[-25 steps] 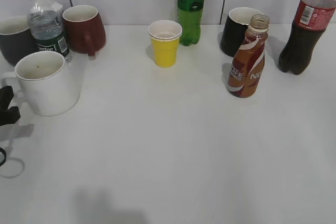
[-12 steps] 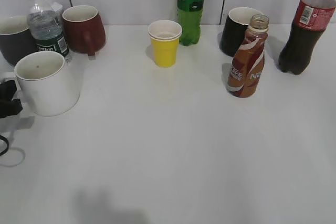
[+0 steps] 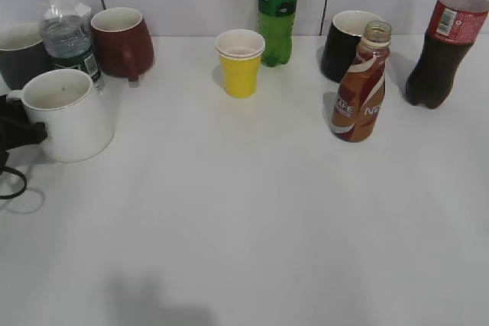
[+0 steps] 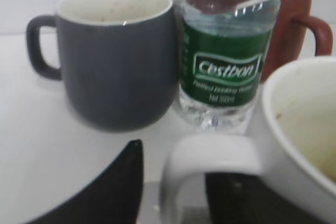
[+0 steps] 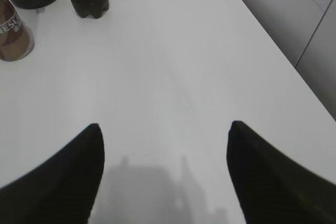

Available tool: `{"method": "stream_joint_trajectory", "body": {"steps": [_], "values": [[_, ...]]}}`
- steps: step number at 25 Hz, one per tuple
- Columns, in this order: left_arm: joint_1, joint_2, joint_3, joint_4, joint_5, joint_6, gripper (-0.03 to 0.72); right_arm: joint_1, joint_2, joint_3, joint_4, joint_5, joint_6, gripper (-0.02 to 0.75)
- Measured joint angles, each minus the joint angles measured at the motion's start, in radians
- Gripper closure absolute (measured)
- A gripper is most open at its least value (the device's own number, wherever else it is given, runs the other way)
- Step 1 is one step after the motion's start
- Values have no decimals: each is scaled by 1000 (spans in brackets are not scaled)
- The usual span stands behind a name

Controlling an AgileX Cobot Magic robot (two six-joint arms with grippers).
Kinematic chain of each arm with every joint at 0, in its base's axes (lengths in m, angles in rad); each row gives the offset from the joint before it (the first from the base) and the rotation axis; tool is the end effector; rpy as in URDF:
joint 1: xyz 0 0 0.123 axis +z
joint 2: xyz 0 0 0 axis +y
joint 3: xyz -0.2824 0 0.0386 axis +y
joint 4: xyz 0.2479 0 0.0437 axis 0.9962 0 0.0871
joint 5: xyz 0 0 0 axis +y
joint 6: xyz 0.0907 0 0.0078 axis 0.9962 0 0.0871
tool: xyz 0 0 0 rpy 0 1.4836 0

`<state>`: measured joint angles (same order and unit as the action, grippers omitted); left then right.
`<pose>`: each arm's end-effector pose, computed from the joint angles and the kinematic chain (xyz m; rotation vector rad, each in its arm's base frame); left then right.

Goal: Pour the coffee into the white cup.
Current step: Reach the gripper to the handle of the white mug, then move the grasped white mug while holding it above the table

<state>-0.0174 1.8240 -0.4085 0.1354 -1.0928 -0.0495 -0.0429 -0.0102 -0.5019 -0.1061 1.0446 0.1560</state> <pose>0.2772 -0.0157 0.1270 0.1129 1.8062 -0.1118 -0.0066 -0.0081 0.2793 0.2044 2.0017 -0.0543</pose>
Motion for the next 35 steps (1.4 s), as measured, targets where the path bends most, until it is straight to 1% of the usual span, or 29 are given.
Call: {"method": "stream_joint_trajectory", "body": {"steps": [1,4,5,6,12,19,23,27,29,32,35], "values": [[0,10,-12,5,-2,0,416,0,0,0,0,0,0,168],[1,33,-31,30,-18,0,583,0,0,0,0,0,0,168],[1,38,-31,44,-24,1,626,0,0,0,0,0,0,168],[1,42,-31,64,-30,1,643,0,0,0,0,0,0,168],[1,43,-31,146,-59,-7,645,0,0,0,0,0,0,168],[1,30,-36,322,-63,-89,645,0,0,0,0,0,0,168],[1,26,-99,489,-63,-206,645,0,0,0,0,0,0,168],[0,26,-198,688,-66,-337,645,0,0,0,0,0,0,168],[-5,30,-250,776,-69,-384,645,0,0,0,0,0,0,168],[-31,37,-313,863,-41,-440,645,0,0,0,0,0,0,168],[-68,42,-356,917,-23,-461,645,0,0,0,0,0,0,168]]}}
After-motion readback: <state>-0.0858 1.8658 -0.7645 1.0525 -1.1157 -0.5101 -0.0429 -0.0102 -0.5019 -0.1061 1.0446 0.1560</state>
